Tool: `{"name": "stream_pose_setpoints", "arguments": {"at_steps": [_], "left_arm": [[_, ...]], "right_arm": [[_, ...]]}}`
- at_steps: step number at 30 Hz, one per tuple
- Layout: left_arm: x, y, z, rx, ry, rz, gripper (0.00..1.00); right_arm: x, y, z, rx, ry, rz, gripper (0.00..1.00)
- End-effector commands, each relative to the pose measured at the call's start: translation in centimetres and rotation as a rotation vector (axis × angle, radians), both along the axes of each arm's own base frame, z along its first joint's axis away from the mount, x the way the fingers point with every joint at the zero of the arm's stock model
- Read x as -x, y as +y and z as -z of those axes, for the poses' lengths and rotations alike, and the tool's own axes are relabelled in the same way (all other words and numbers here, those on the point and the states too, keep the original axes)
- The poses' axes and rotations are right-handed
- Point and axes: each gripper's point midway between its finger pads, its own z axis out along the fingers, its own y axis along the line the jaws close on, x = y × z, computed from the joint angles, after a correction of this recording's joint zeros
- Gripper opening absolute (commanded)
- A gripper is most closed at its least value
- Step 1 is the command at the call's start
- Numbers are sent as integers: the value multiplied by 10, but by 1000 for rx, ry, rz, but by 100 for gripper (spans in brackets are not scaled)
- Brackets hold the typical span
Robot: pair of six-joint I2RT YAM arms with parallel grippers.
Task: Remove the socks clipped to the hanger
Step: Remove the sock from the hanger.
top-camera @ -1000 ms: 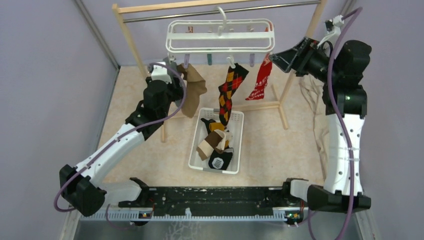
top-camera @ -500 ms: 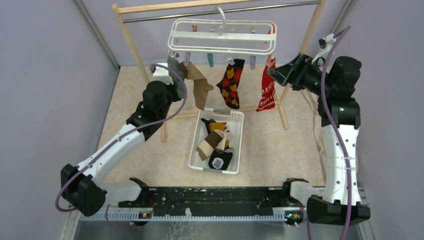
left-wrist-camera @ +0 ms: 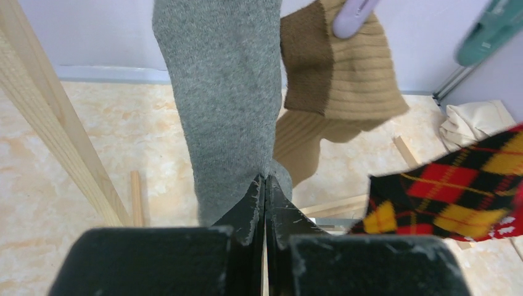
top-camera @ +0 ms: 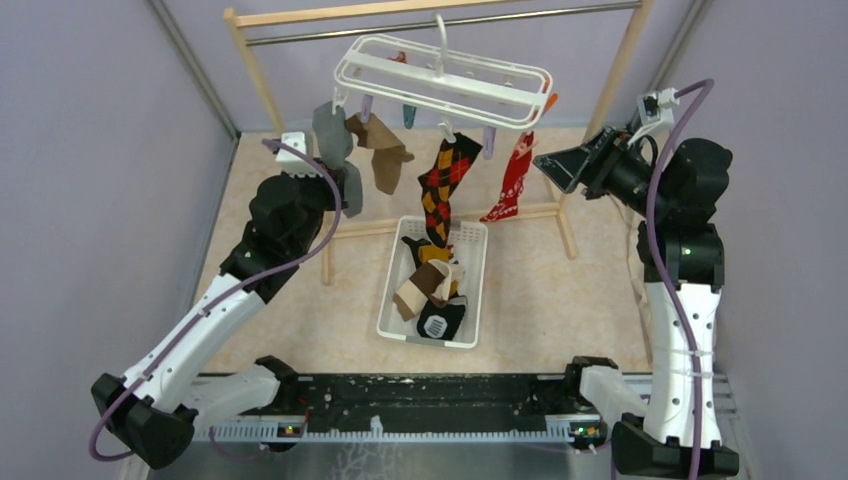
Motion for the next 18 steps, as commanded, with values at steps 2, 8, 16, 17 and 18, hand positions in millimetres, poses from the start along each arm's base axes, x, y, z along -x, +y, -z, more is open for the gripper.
{"name": "stream_pose_setpoints", "arguments": {"at_steps": [2, 8, 16, 17, 18], "left_arm": [[15, -6, -8, 41, 14, 72, 0], [23, -10, -12, 66, 22, 107, 0], [32, -14, -18, 102, 24, 145, 0], [34, -16, -19, 110, 25, 155, 0], [35, -17, -20, 115, 29, 164, 0]], "right_arm": [[10, 7, -17, 11, -78, -34, 70], [-10, -49, 3, 178, 30, 341, 83], [-15, -88, 2, 276, 27, 547, 87], [-15, -81, 1, 257, 18, 510, 86], [-14, -73, 0, 236, 12, 468, 85]]}}
